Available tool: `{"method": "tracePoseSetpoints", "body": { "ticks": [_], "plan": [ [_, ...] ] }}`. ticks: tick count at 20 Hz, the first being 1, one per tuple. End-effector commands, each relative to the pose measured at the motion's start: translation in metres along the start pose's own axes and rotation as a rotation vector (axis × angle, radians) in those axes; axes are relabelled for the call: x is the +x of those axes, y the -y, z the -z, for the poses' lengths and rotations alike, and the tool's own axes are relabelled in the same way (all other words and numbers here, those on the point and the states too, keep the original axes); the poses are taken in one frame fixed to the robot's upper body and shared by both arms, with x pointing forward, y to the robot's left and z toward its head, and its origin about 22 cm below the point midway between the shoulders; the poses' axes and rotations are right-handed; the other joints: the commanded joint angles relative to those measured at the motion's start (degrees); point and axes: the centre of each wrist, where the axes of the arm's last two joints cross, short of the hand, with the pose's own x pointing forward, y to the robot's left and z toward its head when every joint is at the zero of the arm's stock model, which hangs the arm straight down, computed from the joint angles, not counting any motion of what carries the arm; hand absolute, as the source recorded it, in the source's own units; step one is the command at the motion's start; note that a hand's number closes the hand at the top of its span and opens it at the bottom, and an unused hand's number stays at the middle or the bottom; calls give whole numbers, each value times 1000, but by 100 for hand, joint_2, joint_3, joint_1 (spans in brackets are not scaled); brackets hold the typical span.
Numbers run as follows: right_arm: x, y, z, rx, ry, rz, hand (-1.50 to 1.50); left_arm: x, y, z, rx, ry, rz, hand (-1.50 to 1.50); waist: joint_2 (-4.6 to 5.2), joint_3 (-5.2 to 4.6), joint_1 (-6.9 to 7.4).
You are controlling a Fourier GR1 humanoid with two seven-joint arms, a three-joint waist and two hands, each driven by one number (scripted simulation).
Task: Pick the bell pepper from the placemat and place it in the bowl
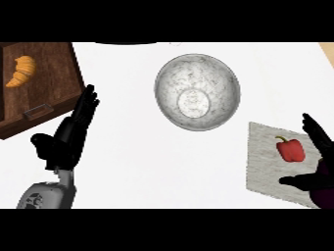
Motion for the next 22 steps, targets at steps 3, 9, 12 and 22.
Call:
{"method": "tracePoseSetpoints", "body": {
  "ticks": [3,9,12,22],
  "plan": [
    [-24,-10,11,50,-25,-57,-150,-7,-12,3,2,-1,-4,0,7,8,-2],
    [-7,-22,21,167,92,-172,150,-5,2,-3,-4,6,-6,0,4,8,14],
    [-9,-43,5,175,135,-230,150,-1,-2,3,3,-18,5,0,-3,6,-26],
    [84,-195,31,265,163,-119,150,-12,5,3,-40,-13,-1,0,-26,-20,228]
  ]
}}
